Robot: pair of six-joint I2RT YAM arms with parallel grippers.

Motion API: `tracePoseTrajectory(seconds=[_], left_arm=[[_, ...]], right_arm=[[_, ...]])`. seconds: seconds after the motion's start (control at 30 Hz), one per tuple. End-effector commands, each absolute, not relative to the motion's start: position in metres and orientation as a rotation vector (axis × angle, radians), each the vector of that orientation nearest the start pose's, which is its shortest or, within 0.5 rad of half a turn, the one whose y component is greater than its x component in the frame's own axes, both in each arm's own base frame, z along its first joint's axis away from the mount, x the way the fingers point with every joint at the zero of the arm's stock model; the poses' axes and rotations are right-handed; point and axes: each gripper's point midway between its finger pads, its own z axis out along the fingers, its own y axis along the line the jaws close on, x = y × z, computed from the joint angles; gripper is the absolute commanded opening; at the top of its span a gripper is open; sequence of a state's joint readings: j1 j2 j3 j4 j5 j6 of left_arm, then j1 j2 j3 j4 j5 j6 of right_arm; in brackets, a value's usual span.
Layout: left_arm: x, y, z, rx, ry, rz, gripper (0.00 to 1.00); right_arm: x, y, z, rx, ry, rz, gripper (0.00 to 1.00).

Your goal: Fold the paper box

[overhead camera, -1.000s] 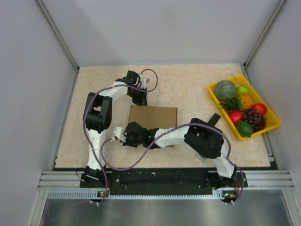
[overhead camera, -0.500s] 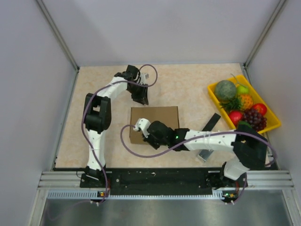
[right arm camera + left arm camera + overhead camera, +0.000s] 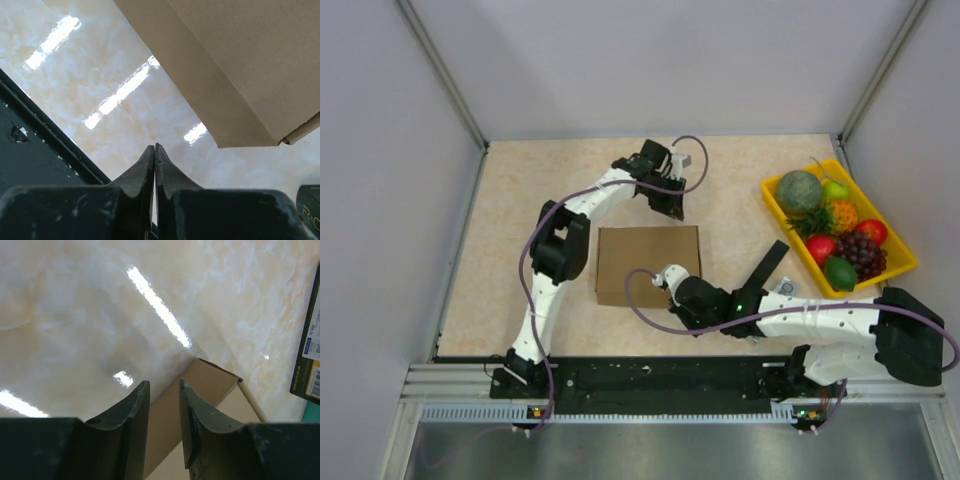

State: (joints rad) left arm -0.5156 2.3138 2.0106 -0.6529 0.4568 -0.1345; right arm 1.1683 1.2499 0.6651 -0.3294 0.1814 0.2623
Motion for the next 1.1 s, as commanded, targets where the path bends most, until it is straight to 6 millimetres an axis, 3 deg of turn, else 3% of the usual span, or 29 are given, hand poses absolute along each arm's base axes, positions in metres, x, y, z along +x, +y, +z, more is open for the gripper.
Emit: tracePoseTrajectory(seconds=[0.0,0.2,0.33,0.37,0.43,0.57,0.73,0.87,1.07], left_arm=[[0.446,-0.362,0.066,0.655,2.480,-0.814,0.34],[0.437,-0.370,0.050,0.697,2.516,-0.813,0.31],[0.432,-0.369,0.046,0.720,2.533,-0.781,0.27],[0.432,-0.369,0.047,0.719,2.534,-0.779,0.27],[0.429,-0.366,0.043,0.723,2.557,-0.769,0.25],[0.418,-0.364,0.032,0.772,2.603,-0.779,0.20],[0.399,-0.364,0.026,0.933,2.596,-0.780,0.16],[0.399,-0.350,0.014,0.996,2.622,-0.684,0.14],[0.399,-0.351,0.010,1.009,2.613,-0.693,0.12]], right_arm=[[0.152,0.263,0.059,-1.012,2.265,0.311,0.00],[0.165,0.261,0.041,-0.768,2.395,0.195,0.00],[0.167,0.253,0.042,-0.517,2.484,0.122,0.00],[0.168,0.260,0.047,-0.490,2.492,0.138,0.00],[0.168,0.250,0.045,-0.366,2.533,0.054,0.00],[0.178,0.257,0.049,-0.320,2.508,0.030,0.00],[0.189,0.247,0.043,-0.370,2.471,-0.092,0.00],[0.176,0.243,0.036,-0.403,2.516,-0.065,0.00],[0.161,0.235,0.027,-0.317,2.563,-0.021,0.00]])
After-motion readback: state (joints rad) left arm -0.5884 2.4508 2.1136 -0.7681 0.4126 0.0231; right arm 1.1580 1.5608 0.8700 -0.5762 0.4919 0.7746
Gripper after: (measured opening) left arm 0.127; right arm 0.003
